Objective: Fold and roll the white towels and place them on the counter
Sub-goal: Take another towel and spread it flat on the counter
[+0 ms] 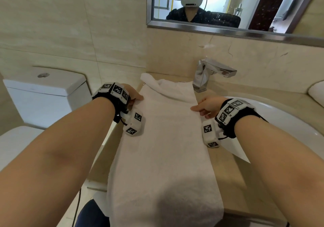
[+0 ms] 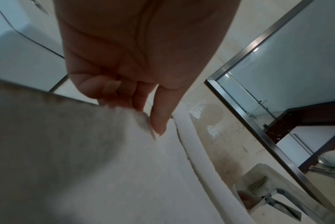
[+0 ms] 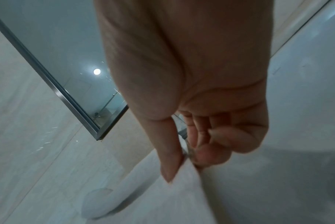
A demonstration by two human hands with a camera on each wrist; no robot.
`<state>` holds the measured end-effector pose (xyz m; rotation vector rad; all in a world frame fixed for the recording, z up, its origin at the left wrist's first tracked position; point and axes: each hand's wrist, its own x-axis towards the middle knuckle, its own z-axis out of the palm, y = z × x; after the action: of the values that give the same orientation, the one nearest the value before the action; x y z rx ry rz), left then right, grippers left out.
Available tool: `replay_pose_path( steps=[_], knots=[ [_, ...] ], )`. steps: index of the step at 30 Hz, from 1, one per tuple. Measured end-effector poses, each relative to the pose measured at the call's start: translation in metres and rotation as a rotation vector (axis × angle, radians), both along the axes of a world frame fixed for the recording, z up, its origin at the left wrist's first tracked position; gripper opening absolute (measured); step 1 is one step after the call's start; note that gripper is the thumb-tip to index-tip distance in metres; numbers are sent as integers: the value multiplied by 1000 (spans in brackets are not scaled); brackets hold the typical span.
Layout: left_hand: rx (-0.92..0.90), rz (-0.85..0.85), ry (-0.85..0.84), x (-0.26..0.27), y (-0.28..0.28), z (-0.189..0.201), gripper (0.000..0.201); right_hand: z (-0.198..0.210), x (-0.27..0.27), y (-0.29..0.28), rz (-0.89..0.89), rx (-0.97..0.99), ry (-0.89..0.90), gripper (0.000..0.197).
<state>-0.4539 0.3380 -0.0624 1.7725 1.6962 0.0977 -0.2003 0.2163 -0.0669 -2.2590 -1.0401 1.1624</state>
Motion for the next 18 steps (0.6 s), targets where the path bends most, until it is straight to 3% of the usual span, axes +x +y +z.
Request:
replay_pose_path(
  steps=[7,13,18],
  knots=[
    [-39,10,-26,10,21,7,38,25,1,28,169,41,-352,40],
    [-69,-3,-43,19,41,11,31,35,-16,65,147,13,-94,35],
    [-66,-74,-88,25,63,2,34,38,-31,90,101,-49,-69,45]
  ],
)
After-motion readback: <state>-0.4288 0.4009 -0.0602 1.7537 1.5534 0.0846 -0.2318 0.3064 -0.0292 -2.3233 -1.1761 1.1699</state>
